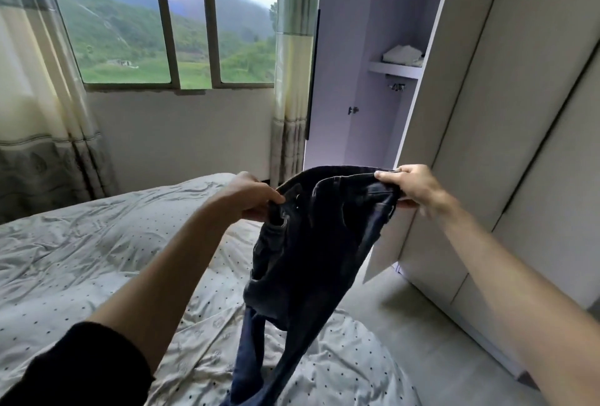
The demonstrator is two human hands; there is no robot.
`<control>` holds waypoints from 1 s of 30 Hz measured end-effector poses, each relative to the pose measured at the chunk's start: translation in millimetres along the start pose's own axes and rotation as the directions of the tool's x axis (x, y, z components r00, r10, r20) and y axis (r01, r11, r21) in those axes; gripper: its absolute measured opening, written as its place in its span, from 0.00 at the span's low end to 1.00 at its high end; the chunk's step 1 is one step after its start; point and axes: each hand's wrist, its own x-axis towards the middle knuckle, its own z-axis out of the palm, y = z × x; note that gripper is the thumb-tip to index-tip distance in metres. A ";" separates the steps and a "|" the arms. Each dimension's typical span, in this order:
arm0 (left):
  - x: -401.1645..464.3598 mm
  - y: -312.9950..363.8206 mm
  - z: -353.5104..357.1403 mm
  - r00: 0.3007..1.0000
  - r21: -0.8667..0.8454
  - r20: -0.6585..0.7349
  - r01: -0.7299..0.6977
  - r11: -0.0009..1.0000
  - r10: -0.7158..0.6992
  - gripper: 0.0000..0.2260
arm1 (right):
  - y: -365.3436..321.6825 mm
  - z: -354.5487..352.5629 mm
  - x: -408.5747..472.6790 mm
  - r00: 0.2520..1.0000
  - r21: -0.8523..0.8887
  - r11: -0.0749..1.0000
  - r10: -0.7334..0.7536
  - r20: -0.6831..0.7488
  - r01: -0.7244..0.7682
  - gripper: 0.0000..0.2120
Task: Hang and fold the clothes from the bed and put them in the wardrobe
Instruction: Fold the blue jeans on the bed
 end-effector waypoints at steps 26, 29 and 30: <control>21.9 0.1 113.1 0.954 -0.602 0.282 0.262 0.755 -0.106 0.06 | 56.6 12.1 -63.4 0.958 0.148 0.985 -0.124 0.260 0.087 0.07; 15.9 13.3 130.8 0.945 -0.581 0.321 0.249 0.775 -0.063 0.05 | 62.5 6.9 -59.9 0.989 -0.048 0.989 -0.135 0.059 0.138 0.13; 14.4 18.2 135.1 0.941 -0.579 0.333 0.249 0.776 -0.054 0.05 | 62.7 2.9 -59.1 0.990 -0.075 0.987 -0.141 -0.002 0.140 0.12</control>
